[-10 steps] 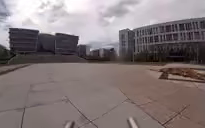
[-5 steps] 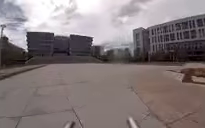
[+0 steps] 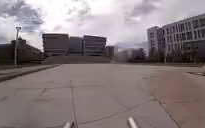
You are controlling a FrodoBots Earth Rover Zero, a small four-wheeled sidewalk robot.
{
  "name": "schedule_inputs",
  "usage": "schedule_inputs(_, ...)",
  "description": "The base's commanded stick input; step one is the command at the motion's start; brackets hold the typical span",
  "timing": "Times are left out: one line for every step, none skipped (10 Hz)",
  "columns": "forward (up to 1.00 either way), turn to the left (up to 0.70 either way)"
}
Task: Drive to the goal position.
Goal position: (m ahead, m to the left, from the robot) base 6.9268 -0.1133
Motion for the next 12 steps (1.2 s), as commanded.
schedule_inputs(1.0, 0.12)
schedule_inputs(1.0, 0.01)
schedule_inputs(1.0, 0.01)
schedule_inputs(1.0, 0.01)
schedule_inputs(1.0, 0.01)
schedule_inputs(1.0, 0.01)
schedule_inputs(1.0, 0.01)
schedule_inputs(1.0, 0.01)
schedule_inputs(1.0, 0.01)
schedule_inputs(1.0, 0.01)
schedule_inputs(1.0, 0.01)
schedule_inputs(1.0, 0.01)
